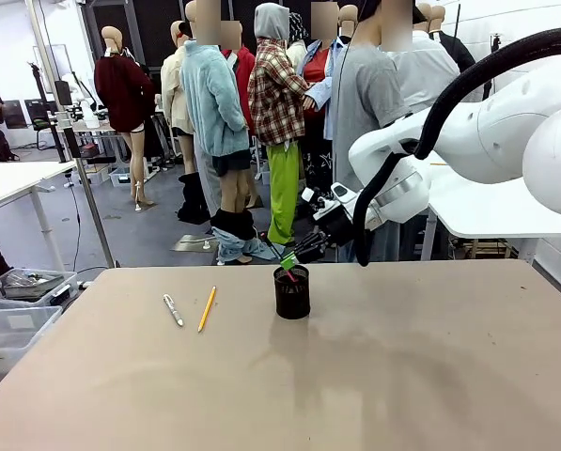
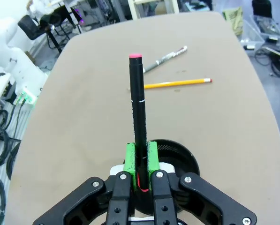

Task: Place the pens into the pen holder.
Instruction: Pick up a writing instrument from the table and place it into the Pen holder.

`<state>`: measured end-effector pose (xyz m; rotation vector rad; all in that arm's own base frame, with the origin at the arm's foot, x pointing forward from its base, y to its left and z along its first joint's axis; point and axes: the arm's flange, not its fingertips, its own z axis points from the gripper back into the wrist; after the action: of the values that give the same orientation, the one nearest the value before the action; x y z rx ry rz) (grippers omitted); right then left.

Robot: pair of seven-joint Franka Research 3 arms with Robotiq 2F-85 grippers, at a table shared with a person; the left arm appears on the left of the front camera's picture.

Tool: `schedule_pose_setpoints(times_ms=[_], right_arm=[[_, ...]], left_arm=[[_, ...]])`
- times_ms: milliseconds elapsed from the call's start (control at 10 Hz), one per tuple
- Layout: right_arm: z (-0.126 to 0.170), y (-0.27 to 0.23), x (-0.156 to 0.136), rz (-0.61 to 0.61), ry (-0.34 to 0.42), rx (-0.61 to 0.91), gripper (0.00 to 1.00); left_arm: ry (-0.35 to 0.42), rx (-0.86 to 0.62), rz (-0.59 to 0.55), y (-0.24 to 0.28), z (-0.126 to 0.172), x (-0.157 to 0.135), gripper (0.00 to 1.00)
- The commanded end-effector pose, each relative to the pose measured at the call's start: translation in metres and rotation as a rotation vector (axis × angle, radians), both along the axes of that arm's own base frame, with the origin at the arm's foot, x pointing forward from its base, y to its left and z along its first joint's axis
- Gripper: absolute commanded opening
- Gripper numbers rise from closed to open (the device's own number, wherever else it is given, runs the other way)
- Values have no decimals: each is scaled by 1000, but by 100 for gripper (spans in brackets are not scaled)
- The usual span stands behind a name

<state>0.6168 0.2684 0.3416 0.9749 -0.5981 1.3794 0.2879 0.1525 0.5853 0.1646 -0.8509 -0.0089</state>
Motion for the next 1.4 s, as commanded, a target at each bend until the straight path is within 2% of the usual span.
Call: schedule_pose_setpoints(times_ms=[0,300,400,600,700,800,1000,1200,1300], right_arm=[[-6,-2,1,-36,-15,-66,8],[-11,-8,4,-49,4,-70,67],[-11,-15,0,-62,8,-68,78],[-4,-35,-12,-102,-10,-67,78],[10,-55,-26,-150,-56,-116,78],[30,-79,-38,-203,-116,-236,78],[68,-126,-67,-357,-164,-410,78],[93,-167,-105,-525,-172,-540,78],[102,-189,-121,-656,-129,-600,78]], left_arm=[[-12,-6,11,-1,1,3,100],[-12,-6,11,-1,1,3,100],[-12,-6,11,-1,1,3,100],[-12,-6,11,-1,1,3,100],[-12,-6,11,-1,1,3,100],[-12,-6,11,-1,1,3,100],[-12,-6,11,-1,1,3,100],[-12,-6,11,-1,1,3,100],[-12,-6,11,-1,1,3,100]])
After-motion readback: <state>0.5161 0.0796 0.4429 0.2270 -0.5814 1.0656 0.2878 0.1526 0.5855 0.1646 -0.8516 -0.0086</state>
